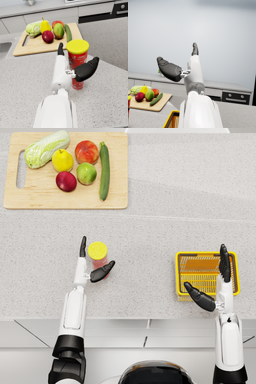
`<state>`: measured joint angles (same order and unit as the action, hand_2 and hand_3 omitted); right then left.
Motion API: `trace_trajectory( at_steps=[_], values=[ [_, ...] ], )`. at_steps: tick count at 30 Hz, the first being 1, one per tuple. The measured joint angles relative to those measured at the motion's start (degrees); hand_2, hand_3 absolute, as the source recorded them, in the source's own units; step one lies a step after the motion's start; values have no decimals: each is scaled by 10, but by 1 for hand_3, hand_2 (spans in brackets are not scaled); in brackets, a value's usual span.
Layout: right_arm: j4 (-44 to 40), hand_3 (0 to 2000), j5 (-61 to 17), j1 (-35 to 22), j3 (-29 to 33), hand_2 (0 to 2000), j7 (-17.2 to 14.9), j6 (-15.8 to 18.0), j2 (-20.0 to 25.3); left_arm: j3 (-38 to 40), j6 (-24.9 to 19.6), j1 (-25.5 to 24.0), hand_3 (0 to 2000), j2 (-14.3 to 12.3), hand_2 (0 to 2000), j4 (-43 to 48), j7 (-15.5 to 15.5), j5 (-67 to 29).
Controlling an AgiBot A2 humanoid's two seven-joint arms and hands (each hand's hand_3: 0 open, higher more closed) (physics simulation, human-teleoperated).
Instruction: Pick up the red potato chip and place it into the yellow basket
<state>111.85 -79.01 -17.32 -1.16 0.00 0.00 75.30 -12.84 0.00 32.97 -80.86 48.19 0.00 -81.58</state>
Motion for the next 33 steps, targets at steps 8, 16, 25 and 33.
trace_trajectory(
  at_steps=[8,16,25,33],
  values=[
    [-6,0,0,12,-11,0,0,0,6,-9,-27,56,1633,-25,2000,-112,2,-1],
    [-22,0,0,7,-57,0,0,0,17,-10,-61,-13,2000,-15,2000,144,1,-1],
    [-110,0,-51,-33,-181,0,0,0,61,-64,-70,-27,2000,-25,2000,444,-3,0],
    [-209,0,-112,-98,-228,0,1,58,112,-133,-62,-35,2000,-27,2000,494,-1,-3]
  ],
)
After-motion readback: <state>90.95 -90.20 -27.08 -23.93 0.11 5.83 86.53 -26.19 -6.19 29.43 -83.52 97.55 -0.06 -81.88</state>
